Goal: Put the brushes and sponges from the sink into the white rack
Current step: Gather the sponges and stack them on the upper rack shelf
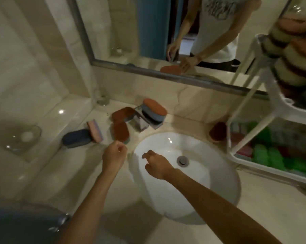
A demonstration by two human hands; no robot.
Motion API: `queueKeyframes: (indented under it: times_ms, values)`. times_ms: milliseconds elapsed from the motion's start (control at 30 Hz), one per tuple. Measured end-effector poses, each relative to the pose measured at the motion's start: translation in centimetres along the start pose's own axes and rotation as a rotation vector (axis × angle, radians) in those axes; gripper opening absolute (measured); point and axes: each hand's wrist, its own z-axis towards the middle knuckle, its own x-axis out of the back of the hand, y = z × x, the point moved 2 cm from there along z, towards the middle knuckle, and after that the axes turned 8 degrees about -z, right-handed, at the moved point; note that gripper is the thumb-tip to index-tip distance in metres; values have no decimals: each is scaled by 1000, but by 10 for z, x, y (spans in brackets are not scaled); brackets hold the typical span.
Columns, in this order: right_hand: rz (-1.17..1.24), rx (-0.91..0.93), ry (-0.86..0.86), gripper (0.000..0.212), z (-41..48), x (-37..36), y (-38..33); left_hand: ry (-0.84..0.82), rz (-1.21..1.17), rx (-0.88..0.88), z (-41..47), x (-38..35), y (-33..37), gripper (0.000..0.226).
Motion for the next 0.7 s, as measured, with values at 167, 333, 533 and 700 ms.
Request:
queueKeyframes:
  times_ms: [167,333,533,700]
  values:
    - [-30,-18,-83,63,61,-27,-36,134,59,101,56,36,-54,31]
    - [-29,-104,-24,61,125,-22,-60,235,84,119,111,51,-66,53]
    - [-84,-206,-14,54,174,-22,-61,140,21,107,155,37,-72,68]
    - [39,-293,46,46,182,-27,-55,127,193,74,165,30,-74,55]
